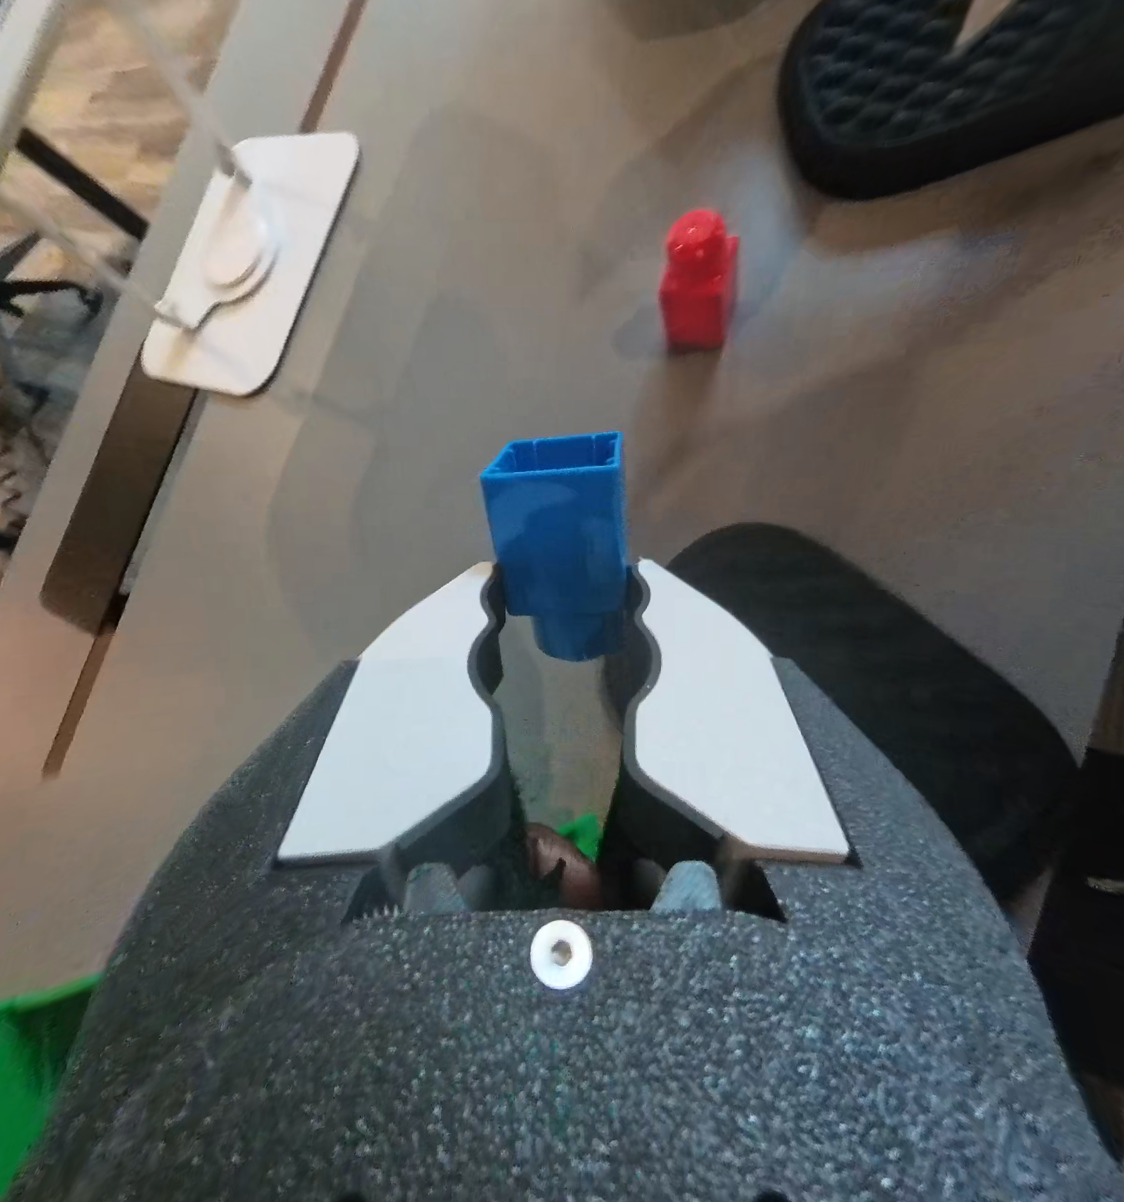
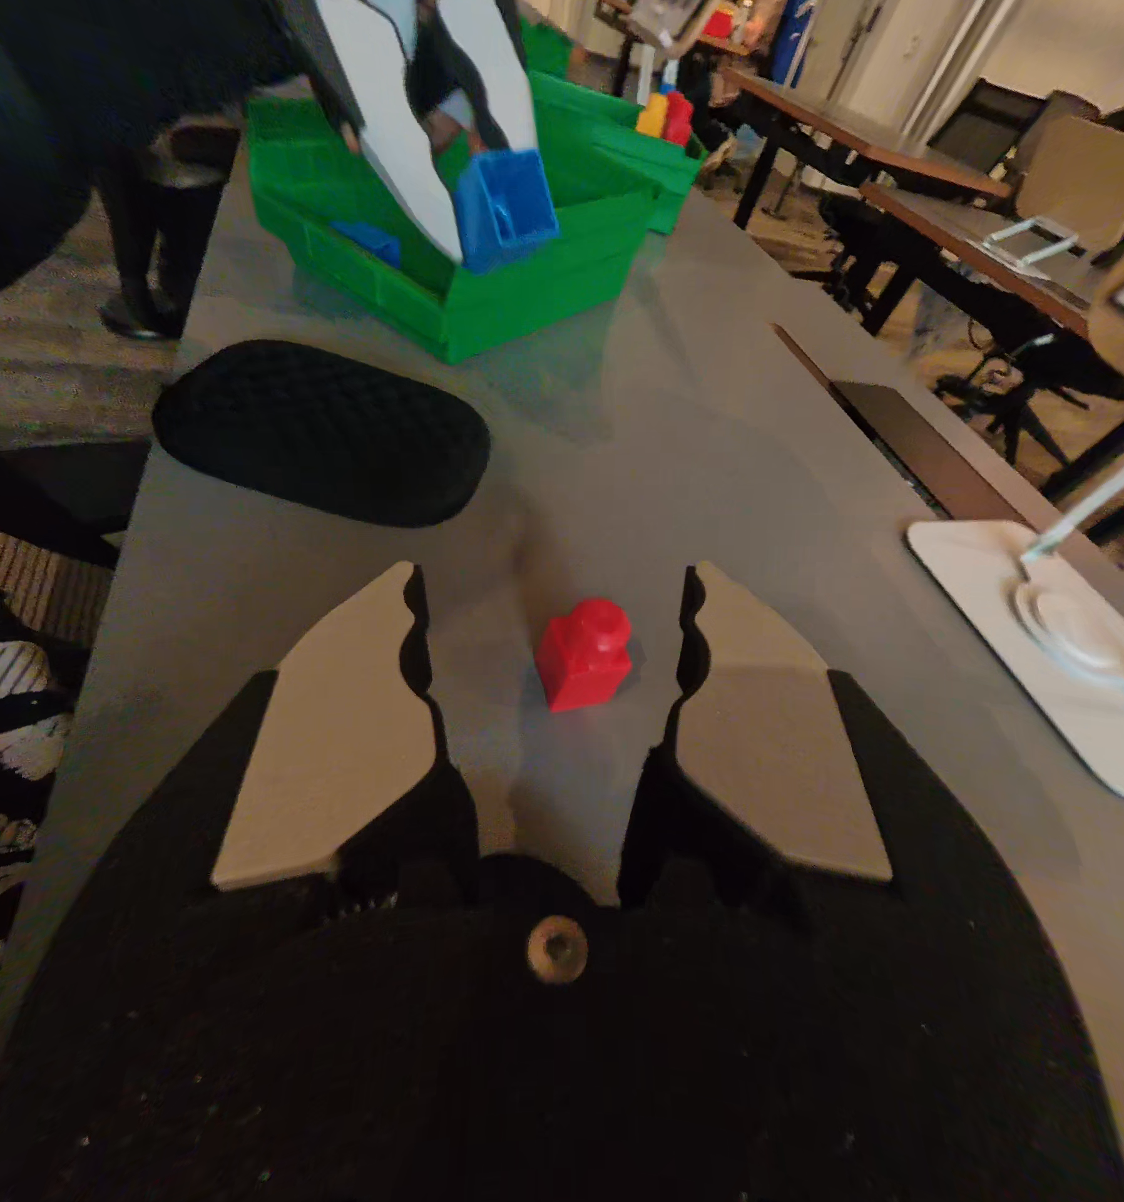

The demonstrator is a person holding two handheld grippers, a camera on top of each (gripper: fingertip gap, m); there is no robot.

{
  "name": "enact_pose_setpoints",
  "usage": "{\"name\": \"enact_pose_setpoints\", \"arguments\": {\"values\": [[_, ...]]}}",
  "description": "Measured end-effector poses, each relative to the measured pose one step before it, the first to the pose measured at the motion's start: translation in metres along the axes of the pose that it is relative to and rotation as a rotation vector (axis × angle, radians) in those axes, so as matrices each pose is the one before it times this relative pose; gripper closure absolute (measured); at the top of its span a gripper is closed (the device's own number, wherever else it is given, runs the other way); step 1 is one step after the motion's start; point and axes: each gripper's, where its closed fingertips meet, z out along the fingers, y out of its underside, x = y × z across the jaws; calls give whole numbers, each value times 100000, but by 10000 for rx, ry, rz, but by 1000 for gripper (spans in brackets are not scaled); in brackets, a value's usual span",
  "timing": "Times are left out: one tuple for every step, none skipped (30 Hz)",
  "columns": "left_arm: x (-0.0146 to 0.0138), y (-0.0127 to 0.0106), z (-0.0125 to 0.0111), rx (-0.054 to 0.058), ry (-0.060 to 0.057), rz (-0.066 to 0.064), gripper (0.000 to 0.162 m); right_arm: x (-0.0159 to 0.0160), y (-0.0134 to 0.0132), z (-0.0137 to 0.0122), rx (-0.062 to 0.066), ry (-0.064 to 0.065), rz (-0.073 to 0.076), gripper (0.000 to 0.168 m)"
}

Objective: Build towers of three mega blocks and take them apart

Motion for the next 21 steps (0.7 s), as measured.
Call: {"name": "enact_pose_setpoints", "arguments": {"values": [[532,-681,639,39,193,182,127,-202,-669,381,-53,-154,-197,93],[477,-689,615,46,179,174,127,-210,-655,429,-45,-150,-206,93],[441,-650,604,40,185,158,126,-258,-629,467,-52,-173,-230,93],[418,-597,587,21,181,147,126,-247,-566,466,-93,-173,-233,93],[341,-544,598,2,146,152,127,-179,-510,470,-116,-132,-219,94],[306,-487,575,-14,128,167,127,-180,-490,475,-110,-135,-210,95],[312,-455,542,-9,140,163,126,-193,-414,479,-120,-153,-202,95],[312,-460,525,7,137,136,126,-85,-284,482,-164,-93,-185,96],[262,-430,494,2,111,126,126,61,-112,463,-228,-16,-180,97],[242,-376,458,-20,90,139,126,116,35,452,-255,12,-180,98],[236,-322,409,-37,80,141,126,111,109,415,-246,-2,-167,100],[236,-297,373,-38,80,129,126,69,136,383,-218,-26,-123,101],[250,-247,328,-34,91,119,126,6,139,315,-180,-75,-72,103],[235,-202,289,-32,97,104,126,-42,130,264,-146,-99,-27,105],[201,-132,251,-39,87,75,126,-135,128,223,-114,-147,-12,106],[139,-93,229,-46,68,57,126,-210,98,206,-89,-181,-16,108],[127,-58,203,-36,64,50,126,-165,96,200,-83,-137,-28,110],[122,-62,183,-24,65,34,126,-81,105,182,-86,-53,-42,112],[99,-55,153,-18,50,26,126,-63,127,145,-104,-30,-74,120],[105,-44,113,-21,46,31,126,-8,156,68,-103,24,-98,131],[27,-27,70,-15,-14,42,122,16,39,-17,5,50,-113,131]]}}
